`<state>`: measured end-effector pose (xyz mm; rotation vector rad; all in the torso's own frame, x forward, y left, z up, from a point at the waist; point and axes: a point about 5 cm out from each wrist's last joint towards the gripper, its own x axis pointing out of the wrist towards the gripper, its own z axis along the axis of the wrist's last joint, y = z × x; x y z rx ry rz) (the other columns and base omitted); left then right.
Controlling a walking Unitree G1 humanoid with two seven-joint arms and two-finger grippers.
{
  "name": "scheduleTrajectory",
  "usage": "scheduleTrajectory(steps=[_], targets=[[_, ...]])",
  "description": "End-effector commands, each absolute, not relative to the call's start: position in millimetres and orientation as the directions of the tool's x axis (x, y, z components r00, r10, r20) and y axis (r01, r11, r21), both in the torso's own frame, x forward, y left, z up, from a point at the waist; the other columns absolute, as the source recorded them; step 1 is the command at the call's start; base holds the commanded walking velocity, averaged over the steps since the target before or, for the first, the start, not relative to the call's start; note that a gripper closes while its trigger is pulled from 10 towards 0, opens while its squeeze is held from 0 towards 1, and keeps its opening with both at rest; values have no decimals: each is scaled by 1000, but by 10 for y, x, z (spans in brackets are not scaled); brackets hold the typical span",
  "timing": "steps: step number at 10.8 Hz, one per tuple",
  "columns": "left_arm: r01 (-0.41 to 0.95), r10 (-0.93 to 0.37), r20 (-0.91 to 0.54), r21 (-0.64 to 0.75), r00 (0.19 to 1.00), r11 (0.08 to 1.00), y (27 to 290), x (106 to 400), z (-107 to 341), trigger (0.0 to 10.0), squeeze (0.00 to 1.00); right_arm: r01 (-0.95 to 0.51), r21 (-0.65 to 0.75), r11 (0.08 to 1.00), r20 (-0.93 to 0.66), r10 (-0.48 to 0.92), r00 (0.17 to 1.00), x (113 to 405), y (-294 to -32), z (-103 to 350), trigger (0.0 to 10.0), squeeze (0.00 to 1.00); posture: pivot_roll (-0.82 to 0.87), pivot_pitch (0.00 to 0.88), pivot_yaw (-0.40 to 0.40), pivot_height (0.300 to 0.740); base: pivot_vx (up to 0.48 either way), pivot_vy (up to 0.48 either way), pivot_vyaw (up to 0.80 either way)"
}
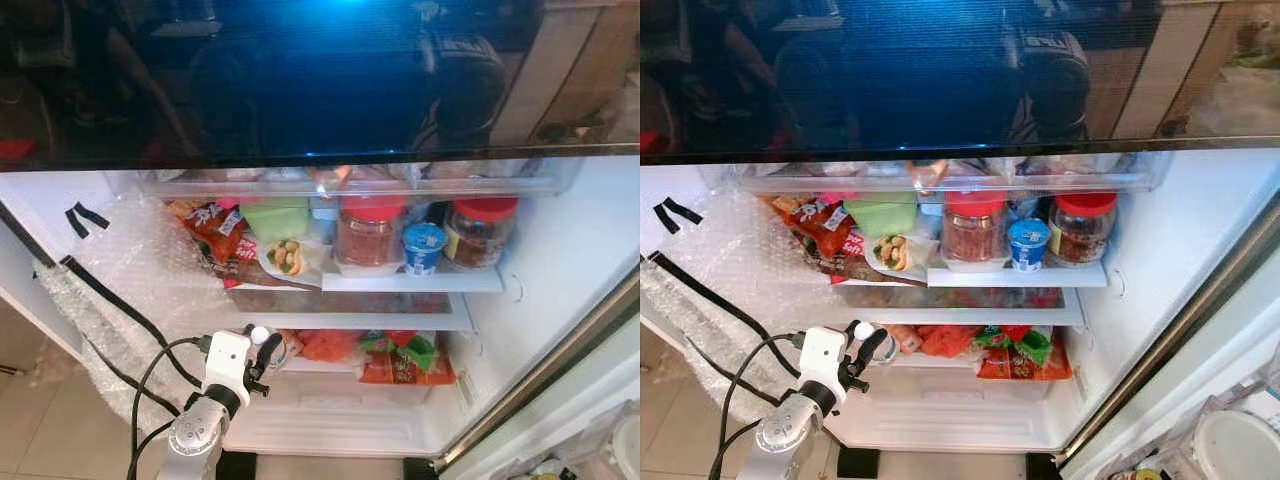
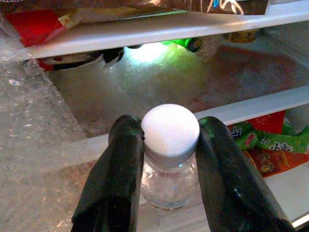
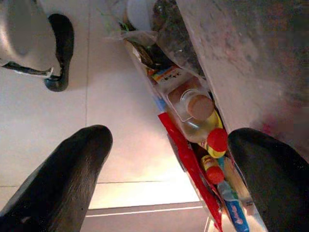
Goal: Restocking fridge
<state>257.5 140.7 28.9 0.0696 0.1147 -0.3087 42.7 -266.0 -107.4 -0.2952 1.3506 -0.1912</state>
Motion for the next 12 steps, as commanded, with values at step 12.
scheduleTrajectory(steps=[12], targets=[[314, -306, -119, 53, 944, 948, 1412, 2596, 299, 10000, 0, 163, -207, 965, -914, -250, 321, 668, -2478, -1086, 10000, 0, -58, 23, 26, 740, 0, 0, -328]])
